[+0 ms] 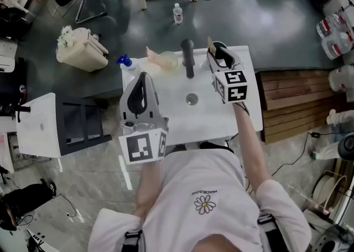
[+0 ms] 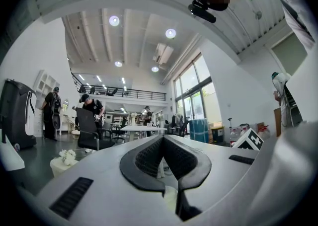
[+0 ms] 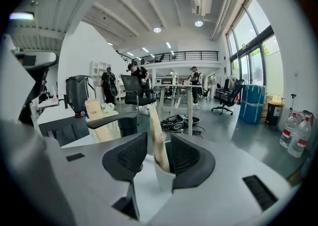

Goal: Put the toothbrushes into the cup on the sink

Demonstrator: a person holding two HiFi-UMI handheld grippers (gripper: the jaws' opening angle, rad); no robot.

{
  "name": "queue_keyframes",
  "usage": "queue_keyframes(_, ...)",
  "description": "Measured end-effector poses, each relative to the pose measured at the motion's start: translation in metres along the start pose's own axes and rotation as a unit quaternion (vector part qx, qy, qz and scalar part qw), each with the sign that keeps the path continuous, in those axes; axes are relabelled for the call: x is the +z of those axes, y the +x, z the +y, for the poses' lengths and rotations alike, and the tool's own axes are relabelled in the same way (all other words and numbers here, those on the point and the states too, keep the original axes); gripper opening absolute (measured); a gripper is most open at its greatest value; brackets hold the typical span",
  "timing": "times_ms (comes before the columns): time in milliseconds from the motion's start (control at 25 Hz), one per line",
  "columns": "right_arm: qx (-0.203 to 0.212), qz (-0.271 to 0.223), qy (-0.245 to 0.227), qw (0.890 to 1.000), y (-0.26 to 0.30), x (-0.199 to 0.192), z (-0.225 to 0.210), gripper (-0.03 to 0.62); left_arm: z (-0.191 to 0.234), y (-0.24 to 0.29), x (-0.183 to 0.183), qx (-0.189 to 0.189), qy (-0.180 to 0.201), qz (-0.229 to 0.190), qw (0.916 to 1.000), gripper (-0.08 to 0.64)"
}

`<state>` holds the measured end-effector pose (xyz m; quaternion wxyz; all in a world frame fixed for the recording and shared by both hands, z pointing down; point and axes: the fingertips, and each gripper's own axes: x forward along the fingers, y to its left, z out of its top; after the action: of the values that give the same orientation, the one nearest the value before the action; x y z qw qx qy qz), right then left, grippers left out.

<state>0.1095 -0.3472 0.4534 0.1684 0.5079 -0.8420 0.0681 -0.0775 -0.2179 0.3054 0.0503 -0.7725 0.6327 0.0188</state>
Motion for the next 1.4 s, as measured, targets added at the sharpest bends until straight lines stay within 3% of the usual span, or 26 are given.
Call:
queue_keyframes(520, -0.007, 0.026, 0.001, 1.0, 0.014, -0.02, -0.004, 0.049, 0.008, -0.002, -0.005, 0.013, 0.003, 0.007, 0.9999, 0.015)
queue_keyframes(960, -0.013, 0.019, 0.003, 1.0, 0.012, -0.015, -0.007, 0.037, 0.009, -0.005, -0.005, 0.013, 0.003, 0.007, 0.9999, 0.015)
queue_keyframes(1400, -0.012, -0.047, 0.008, 0.999, -0.026, 0.057, -0.012, 0.031, 0.005, -0.005, 0.0, 0.004, 0.001, 0.002, 1.0, 0.015)
